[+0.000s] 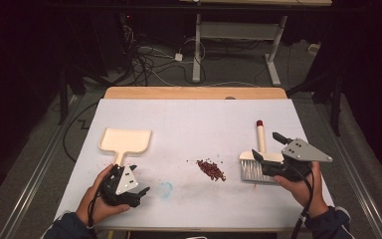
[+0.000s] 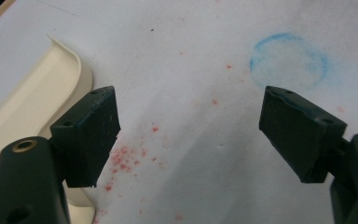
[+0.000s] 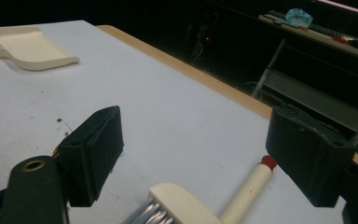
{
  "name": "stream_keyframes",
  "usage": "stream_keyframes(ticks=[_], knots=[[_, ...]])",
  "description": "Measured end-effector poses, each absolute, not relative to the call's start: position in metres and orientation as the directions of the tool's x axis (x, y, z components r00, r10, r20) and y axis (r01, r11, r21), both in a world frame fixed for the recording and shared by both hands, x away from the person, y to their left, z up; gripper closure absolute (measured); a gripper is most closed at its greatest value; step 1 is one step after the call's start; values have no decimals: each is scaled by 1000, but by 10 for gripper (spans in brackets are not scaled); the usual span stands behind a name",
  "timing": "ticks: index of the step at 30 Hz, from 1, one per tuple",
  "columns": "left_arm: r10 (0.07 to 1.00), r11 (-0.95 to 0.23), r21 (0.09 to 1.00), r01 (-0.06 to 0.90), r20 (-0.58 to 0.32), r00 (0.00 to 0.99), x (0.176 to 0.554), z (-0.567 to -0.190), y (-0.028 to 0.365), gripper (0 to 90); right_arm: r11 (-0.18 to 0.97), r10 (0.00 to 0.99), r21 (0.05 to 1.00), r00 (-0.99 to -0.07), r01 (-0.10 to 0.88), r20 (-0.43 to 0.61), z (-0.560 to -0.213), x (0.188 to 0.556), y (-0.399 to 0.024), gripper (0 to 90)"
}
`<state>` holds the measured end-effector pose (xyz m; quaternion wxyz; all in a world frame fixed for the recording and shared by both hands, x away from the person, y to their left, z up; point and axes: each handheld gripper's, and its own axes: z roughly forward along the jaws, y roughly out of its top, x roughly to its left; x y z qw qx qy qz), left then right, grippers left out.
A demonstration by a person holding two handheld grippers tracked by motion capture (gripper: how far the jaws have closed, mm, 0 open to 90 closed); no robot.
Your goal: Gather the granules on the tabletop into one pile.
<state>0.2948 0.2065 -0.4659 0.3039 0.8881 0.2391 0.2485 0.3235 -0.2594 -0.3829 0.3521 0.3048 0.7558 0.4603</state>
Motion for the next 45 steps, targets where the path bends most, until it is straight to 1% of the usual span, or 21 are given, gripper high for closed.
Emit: stream_keyframes(ticks=[6,12,18,20,22,25,28,45], knots=[[578,-698,662,271,299,759,293,-465,206,197,387,784,912,-569,133,-250,-394,308,-268,194],[581,-695,665,272,298,757,296,-465,206,197,406,777,906,-568,122,-272,-408,297,-277,195],[585,-690,670,276,291,757,298,-466,206,197,398,781,904,-574,157,-244,-430,292,-286,196],[586,-689,671,274,293,755,298,-466,206,197,422,780,890,-570,175,-258,-439,290,-287,198],[589,-686,674,275,293,753,297,-466,206,197,441,767,878,-586,184,-262,-447,288,-286,199],[590,-686,675,271,299,750,296,-465,205,197,466,748,866,-603,179,-278,-453,285,-283,199],[593,-682,679,270,299,748,295,-464,204,197,488,732,857,-612,165,-299,-456,286,-280,197],[596,-680,682,269,301,745,294,-463,206,197,489,725,862,-612,132,-317,-448,282,-274,191]])
